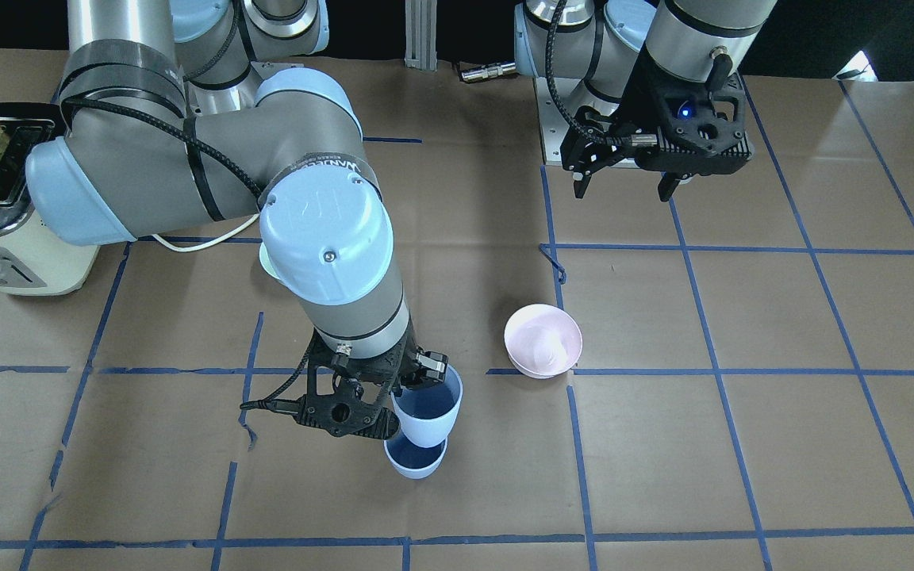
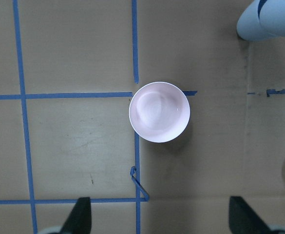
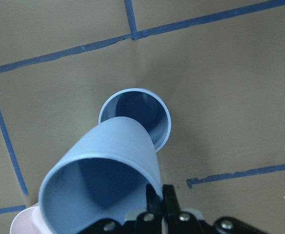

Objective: Stack blue cups with both arms

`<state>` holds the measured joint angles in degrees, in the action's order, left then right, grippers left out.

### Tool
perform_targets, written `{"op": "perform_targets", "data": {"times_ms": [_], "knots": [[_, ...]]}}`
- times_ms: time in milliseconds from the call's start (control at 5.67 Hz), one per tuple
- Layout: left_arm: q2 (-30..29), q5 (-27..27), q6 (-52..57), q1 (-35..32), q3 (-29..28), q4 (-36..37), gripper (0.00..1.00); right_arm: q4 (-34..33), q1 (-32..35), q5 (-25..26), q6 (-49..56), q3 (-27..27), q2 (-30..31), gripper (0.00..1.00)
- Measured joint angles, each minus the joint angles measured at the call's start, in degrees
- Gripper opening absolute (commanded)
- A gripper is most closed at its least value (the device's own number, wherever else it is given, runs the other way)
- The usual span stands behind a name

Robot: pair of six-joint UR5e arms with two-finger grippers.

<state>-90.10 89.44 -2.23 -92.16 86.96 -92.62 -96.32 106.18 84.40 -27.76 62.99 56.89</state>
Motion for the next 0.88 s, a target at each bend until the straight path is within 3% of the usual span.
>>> {"op": "perform_targets", "data": {"times_ms": [529,706,882], "knots": [[-0.2,0.0,-0.9,0.1,0.0,0.1,0.99,-0.1,-0.1,0.1,-0.1,0.4,-1.8,0.07],[-0.2,-0.1,-0.9,0.1,0.0,0.1,0.99,-0.1,-0.1,0.1,-0.1,0.4,-2.3,0.13],[-0.2,-0.1,-0.9,0.1,0.0,0.1,0.99,-0.1,-0.1,0.1,-0.1,0.4,-2.8,0.66]]}}
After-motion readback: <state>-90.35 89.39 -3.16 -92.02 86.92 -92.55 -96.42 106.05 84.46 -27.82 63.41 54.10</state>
